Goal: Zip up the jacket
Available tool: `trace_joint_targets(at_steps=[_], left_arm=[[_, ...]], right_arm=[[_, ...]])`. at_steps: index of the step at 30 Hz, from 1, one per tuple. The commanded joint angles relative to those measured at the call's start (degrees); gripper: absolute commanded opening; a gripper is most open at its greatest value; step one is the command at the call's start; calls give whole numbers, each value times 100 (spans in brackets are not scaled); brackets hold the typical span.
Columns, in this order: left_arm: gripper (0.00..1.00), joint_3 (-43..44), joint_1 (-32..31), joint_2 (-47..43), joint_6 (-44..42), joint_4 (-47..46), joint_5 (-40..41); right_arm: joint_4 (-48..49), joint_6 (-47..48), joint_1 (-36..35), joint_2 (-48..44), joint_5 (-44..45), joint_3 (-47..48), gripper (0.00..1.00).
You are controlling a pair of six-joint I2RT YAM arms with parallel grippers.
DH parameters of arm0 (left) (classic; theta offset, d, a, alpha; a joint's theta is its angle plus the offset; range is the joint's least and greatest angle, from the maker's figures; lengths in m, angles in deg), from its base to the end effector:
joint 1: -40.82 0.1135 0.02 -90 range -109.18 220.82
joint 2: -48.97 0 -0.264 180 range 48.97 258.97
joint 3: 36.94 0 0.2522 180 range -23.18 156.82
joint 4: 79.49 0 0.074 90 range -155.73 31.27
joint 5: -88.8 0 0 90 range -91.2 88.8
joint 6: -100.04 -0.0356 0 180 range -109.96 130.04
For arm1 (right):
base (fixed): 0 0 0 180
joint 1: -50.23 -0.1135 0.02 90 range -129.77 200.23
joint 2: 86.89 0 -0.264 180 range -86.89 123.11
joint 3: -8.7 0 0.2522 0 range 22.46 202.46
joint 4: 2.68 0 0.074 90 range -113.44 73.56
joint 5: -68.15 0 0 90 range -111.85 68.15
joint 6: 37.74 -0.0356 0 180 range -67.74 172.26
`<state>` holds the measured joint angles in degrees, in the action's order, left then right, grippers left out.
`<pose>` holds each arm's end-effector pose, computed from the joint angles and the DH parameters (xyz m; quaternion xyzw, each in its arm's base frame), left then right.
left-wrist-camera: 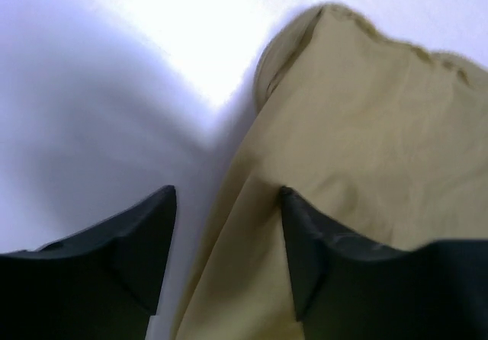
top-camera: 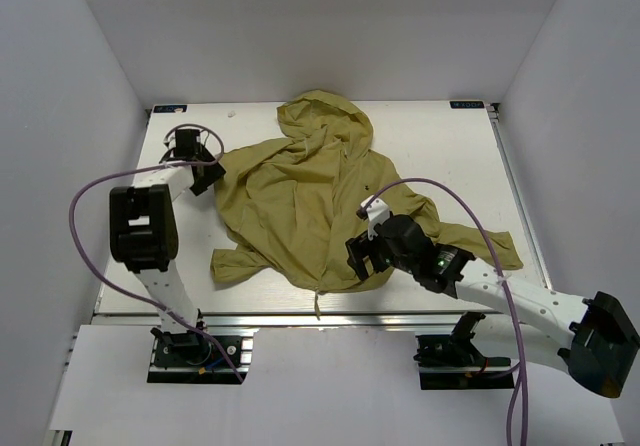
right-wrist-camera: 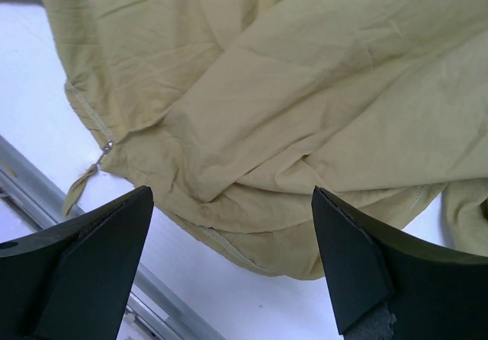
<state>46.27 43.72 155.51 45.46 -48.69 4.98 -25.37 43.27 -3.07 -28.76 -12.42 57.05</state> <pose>0.3901 0.0236 0.1781 -0.3275 0.8919 -0.0369 0.3096 0.1369 0.1739 0.2363 -0.2928 0.8240 0.1864 0.4477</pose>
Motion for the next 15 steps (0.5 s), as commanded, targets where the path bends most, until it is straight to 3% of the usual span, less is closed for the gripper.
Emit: trace_joint_targets(at_steps=[1, 3, 4, 6, 10, 12, 15], left_arm=[[61, 420, 27, 278, -422, -209, -213], [50, 438, 27, 367, -579, -410, -370], [27, 481, 27, 446, -667, -438, -458], [0, 587, 18, 473, -747, -351, -521], [0, 588, 9, -27, -852, -245, -206], [0, 447, -26, -685, -957, -227, -91], [0, -1, -648, -1687, -1202, -210, 777]], right_arm=[[216, -120, 179, 84, -187, 136, 89], [225, -138, 275, 128, -240, 145, 89], [207, -138, 293, 137, -275, 145, 89], [190, -173, 320, 137, -266, 118, 89], [128, -287, 373, 67, -179, 13, 89], [93, -418, 434, -21, -91, -74, 89], [58, -656, 540, -187, -29, -215, 89]])
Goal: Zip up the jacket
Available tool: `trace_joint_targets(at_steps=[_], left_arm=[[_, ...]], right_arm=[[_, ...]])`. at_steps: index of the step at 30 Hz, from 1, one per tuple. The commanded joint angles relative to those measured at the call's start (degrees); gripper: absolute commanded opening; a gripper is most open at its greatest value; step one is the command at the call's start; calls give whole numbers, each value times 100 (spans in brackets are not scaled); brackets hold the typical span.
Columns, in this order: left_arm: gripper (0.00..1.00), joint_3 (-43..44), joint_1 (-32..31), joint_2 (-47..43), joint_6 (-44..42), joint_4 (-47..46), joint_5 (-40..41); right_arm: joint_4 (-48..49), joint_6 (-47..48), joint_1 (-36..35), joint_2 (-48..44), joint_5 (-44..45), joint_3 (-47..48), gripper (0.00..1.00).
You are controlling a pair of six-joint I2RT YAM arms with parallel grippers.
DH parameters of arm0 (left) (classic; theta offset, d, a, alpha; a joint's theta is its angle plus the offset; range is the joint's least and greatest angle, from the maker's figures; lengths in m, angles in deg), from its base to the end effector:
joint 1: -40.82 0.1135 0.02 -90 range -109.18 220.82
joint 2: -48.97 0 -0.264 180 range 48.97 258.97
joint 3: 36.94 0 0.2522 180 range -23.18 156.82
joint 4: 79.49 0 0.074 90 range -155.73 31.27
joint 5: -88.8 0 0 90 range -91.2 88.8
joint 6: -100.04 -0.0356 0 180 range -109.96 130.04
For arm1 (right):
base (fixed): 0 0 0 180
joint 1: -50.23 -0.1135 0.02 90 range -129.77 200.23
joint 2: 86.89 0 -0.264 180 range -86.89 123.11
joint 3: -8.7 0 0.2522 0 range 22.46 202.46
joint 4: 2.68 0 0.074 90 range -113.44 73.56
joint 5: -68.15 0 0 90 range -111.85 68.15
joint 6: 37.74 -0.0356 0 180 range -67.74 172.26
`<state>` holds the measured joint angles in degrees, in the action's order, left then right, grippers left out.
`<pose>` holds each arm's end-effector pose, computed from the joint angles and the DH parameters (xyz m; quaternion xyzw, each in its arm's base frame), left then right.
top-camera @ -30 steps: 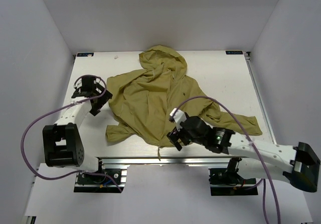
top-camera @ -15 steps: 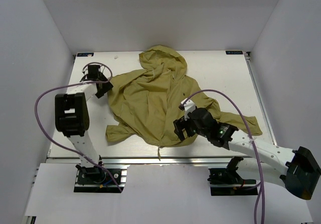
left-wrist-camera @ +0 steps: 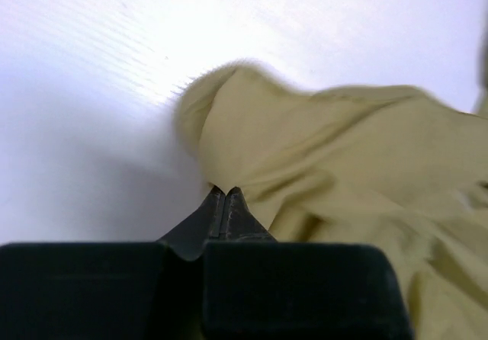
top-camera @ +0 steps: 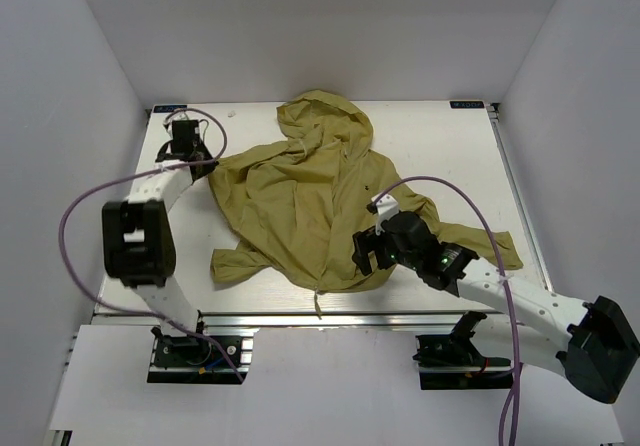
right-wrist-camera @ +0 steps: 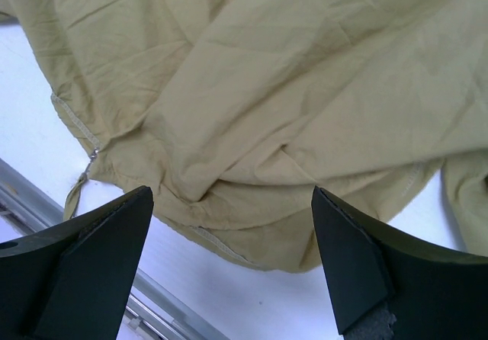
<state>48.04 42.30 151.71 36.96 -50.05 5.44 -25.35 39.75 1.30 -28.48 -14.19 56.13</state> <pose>0.3925 0.0143 0.2138 -0.2485 0.8959 -0.0276 0.3672 0.1483 0.1629 0.2298 -0.2449 0.8453 0.1900 0.4351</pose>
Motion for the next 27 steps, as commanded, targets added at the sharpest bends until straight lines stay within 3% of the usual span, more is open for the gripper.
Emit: trace_joint_targets(at_steps=[1, 6, 10, 12, 15, 16, 18, 21, 23, 27], left_arm=[[0, -266, -1065, -1509, -380, -4, 1482], [0, -810, -2712, -2274, 32, 1076, 2298], [0, -1092, -4013, -2364, 629, 2068, 2667], [0, -1163, -4426, -2346, 1076, 2798, 2694], [2, -1251, -5540, -2302, 1491, 3414, 2345], [28, -1260, -5753, -2267, 1501, 3467, 2186], [57, -1164, -6349, -2206, 1667, 3739, 1948], [72, -970, -6598, -2135, 1974, 4345, 2017], [93, -865, -6599, -2301, 2167, 4591, 2192], [98, -697, -6468, -2767, 2257, 4418, 2589]], right_arm=[[30, -357, 129, -260, 174, -150, 89], [-365, -647, 243, -506, 367, -194, 89], [-524, -840, 383, -734, 491, -291, 89], [-638, -980, 507, -796, 500, -308, 90], [-621, -1042, 630, -910, 438, -457, 89], [-612, -1051, 665, -911, 395, -493, 89], [-595, -1069, 735, -867, 246, -511, 89], [-560, -1060, 762, -779, 113, -493, 89], [-516, -1043, 771, -753, 52, -476, 89], [-463, -990, 779, -709, -159, -397, 90]])
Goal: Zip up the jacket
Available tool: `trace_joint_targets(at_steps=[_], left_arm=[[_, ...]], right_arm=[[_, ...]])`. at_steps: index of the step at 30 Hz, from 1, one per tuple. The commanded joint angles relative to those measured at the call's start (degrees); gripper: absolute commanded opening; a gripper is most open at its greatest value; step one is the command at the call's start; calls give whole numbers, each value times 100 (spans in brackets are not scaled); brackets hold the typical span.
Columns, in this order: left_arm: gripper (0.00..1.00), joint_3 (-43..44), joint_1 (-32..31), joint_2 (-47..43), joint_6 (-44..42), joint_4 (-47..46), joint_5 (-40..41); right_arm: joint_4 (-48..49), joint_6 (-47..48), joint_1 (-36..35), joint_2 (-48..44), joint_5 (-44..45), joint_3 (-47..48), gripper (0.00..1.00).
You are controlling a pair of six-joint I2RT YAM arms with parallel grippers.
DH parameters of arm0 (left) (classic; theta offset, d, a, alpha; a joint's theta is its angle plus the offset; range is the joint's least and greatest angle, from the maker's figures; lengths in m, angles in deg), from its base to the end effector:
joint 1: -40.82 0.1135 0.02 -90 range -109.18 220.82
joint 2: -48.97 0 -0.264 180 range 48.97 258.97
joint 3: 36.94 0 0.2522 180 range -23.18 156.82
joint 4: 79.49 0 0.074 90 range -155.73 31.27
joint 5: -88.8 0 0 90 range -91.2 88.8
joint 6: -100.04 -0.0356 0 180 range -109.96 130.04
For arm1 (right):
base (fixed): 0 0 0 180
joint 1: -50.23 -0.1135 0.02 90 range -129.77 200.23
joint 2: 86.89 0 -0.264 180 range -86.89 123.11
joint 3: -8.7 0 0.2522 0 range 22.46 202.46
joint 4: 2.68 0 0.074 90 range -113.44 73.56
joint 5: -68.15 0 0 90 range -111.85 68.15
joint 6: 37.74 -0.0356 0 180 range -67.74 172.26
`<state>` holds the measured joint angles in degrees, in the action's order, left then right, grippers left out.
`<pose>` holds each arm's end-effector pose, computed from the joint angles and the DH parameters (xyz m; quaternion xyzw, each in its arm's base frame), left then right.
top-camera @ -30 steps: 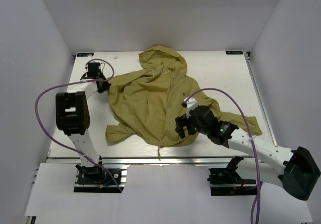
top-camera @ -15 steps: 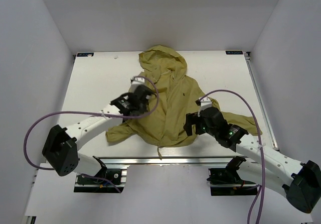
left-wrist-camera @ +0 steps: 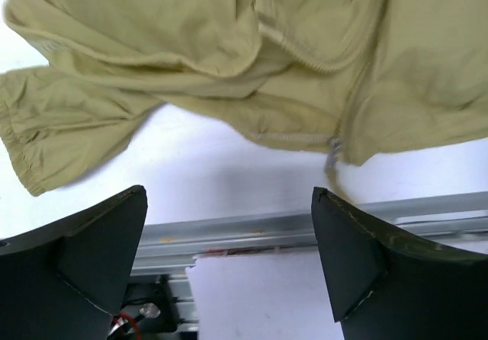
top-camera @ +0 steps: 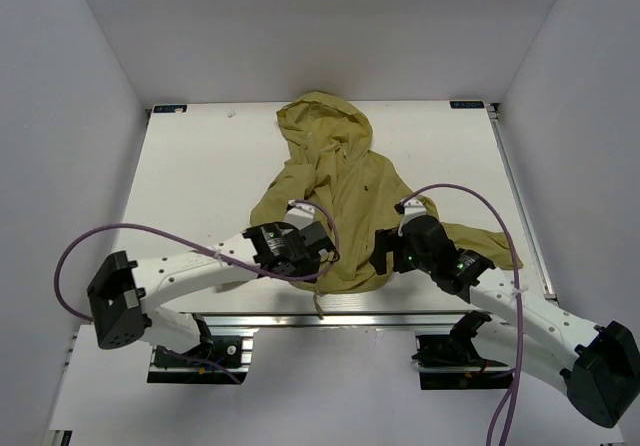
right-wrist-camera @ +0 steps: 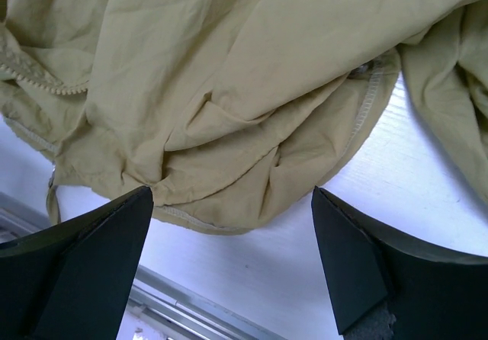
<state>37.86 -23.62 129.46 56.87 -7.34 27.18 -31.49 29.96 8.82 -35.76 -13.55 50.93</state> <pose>0.1229 -0.2178 0.2459 0.1219 0.9566 0.0528 0.2592 0.1458 0.1218 0.2132 -0.1172 0.8882 0.1768 0.4076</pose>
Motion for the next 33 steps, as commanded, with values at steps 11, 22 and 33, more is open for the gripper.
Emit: trace_joint_targets(at_steps=[11, 22, 33], left_arm=[[95, -101, 1654, -421, -841, -2542, -1071], [19, 938, 1698, 1496, -939, -1735, -852], [0, -785, 987, 583, -772, -1920, -2829]], right_arm=[[309, -291, 28, 467, -698, 36, 89], [459, -538, 28, 547, -487, -166, 89], [564, -424, 54, 626, -294, -272, 89]])
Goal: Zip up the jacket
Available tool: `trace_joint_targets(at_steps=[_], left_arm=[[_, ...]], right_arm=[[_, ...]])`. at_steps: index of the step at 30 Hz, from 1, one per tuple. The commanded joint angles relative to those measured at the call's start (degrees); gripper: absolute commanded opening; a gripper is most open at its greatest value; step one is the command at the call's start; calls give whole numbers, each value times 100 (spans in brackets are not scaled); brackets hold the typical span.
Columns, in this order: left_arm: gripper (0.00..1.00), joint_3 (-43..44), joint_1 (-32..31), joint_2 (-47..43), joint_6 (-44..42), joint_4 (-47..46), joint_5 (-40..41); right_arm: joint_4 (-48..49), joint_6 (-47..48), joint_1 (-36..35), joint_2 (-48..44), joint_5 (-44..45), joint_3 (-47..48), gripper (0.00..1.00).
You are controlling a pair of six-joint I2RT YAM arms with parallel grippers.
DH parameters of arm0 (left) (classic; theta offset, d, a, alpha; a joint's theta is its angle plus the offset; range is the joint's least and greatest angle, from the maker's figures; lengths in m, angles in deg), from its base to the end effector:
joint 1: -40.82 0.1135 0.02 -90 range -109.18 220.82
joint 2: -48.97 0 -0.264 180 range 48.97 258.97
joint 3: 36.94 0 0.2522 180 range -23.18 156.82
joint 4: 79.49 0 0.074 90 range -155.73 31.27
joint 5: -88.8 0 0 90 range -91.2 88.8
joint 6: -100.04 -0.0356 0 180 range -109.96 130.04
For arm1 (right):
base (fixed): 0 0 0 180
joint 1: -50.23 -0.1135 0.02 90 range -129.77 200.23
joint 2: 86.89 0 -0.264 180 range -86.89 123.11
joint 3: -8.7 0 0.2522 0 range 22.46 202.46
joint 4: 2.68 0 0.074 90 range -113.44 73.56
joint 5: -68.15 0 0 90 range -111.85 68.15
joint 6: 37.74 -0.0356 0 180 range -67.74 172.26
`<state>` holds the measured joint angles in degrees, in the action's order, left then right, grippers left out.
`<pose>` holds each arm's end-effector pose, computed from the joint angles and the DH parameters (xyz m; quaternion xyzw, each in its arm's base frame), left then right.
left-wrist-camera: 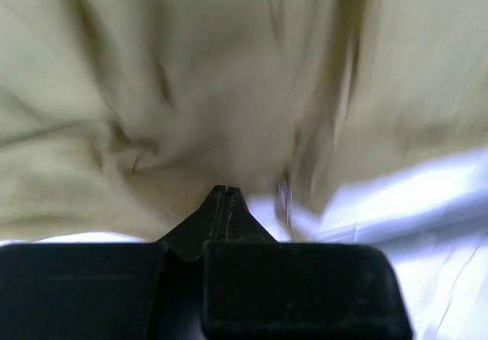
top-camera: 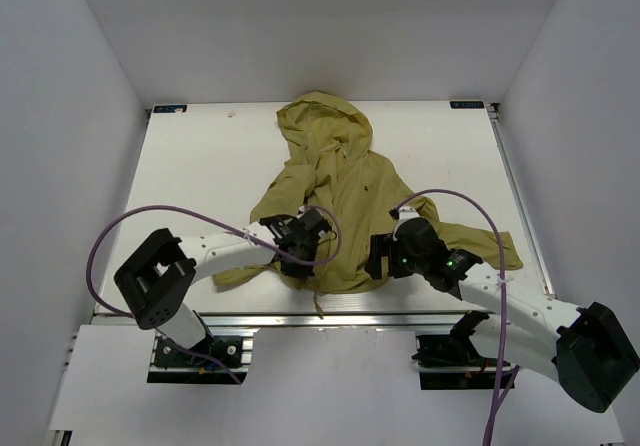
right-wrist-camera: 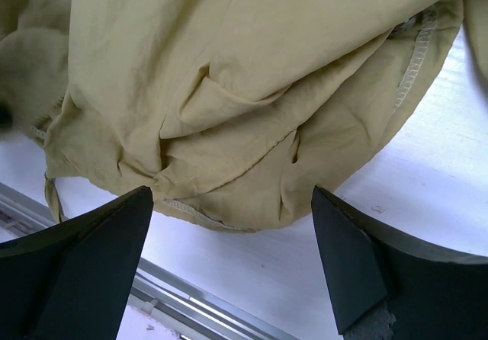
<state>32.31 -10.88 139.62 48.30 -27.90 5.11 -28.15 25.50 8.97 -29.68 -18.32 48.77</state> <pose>0.1827 -0.2250 0.1809 0.1075 0.9817 -0.0659 0.1429 0.1508 0.1294 0.1870 -0.1032 0.9095 0.2013 0.3487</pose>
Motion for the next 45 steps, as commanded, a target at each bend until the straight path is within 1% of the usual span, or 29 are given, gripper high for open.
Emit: trace_joint_targets(at_steps=[1, 5, 8, 9, 10, 12, 13, 14, 15, 16, 18, 19, 20, 21, 22, 24, 27, 28, 30, 31, 33, 35, 36, 37, 39, 40, 42, 43, 45], left_arm=[[0, -309, -357, -504, 120, 172, -630], [0, -617, -455, -899, 129, 85, -1331], [6, -618, -455, -1189, 59, 23, -1492], [9, -487, -455, -1242, 59, 58, -1466], [24, -399, -446, -1330, 50, 154, -1370], [29, -75, -455, -1374, 50, 347, -924], [48, 23, -446, -1383, 59, 383, -755], [75, 93, -420, -1375, 76, 401, -562], [97, 190, -376, -1357, 111, 445, -221], [98, 200, -193, -1314, 190, 463, -122], [98, 156, 106, -1147, 226, 341, -121], [98, 34, 464, -1077, 261, 235, -286], [98, -46, 633, -1032, 261, 86, -436], [98, -125, 809, -980, 261, -272, -594], [98, -291, 1037, -962, 243, -493, -978], [98, -389, 1179, -918, 217, -949, -1131], [98, -319, 1347, -717, 68, -1180, -1062], [98, -275, 1408, -655, 68, -1224, -861], [98, -135, 1496, -488, 85, -1356, -806], [98, -65, 1566, -339, 102, -1504, -850], [98, -29, 1619, -224, 24, -1654, -964], [98, 15, 1663, -127, -46, -1708, -1017], [98, 120, 1663, -109, -90, -1586, -1000], [98, 164, 1663, -118, -108, -1507, -1008], [98, 156, 1663, -214, -126, -1418, -1174], [98, 95, 1663, -293, -126, -1462, -1228], [98, -133, 1663, -600, -108, -1559, -1351], [98, -187, 1663, -732, -108, -1567, -1351], [98, -309, 1663, -1092, -100, -1541, -1325]], right_arm=[[247, 31, 39, 36, 201, -55, 89], [292, 48, 126, 211, 358, -20, 89], [379, 136, 284, 386, 359, 33, 89], [406, 180, 380, 448, 350, 50, 89], [484, 180, 434, 501, 324, 59, 89], [581, 189, 574, 712, 236, 103, 89], [616, 189, 618, 791, 227, 120, 89], [643, 180, 645, 974, 305, 147, 89], [687, 163, 689, 1081, 350, 173, 89], [678, 137, 715, 1290, 524, 208, 89], [608, 110, 794, 1476, 692, 374, 81], [599, 110, 829, 1564, 771, 428, 68], [582, 101, 864, 1713, 929, 489, 56], [590, 101, 969, 1784, 1000, 603, 45], [599, 101, 1031, 1854, 1053, 656, 40], [582, 127, 1267, 2092, 1097, 857, 38], [608, 233, 1602, 2434, 1123, 1121, 37], [591, 233, 1673, 2601, 1115, 1201, 41], [590, 321, 1761, 2672, 1088, 1324, 57], [599, 425, 1761, 2612, 1106, 1394, 62], [547, 461, 1779, 2436, 1359, 1421, 64], [285, 532, 1866, 2102, 1712, 1561, 76], [204, 697, 1875, 1971, 1747, 1623, 85], [117, 829, 1875, 1682, 1539, 1676, 89], [-104, 1049, 1849, 1365, 1126, 1703, 89], [-95, 1094, 1832, 989, 558, 1642, 89], [-69, 1173, 1657, 618, 115, 1361, 89], [-112, 1191, 1534, 294, -122, 1290, 89], [-244, 1209, 1060, 55, -457, 1167, 89]])
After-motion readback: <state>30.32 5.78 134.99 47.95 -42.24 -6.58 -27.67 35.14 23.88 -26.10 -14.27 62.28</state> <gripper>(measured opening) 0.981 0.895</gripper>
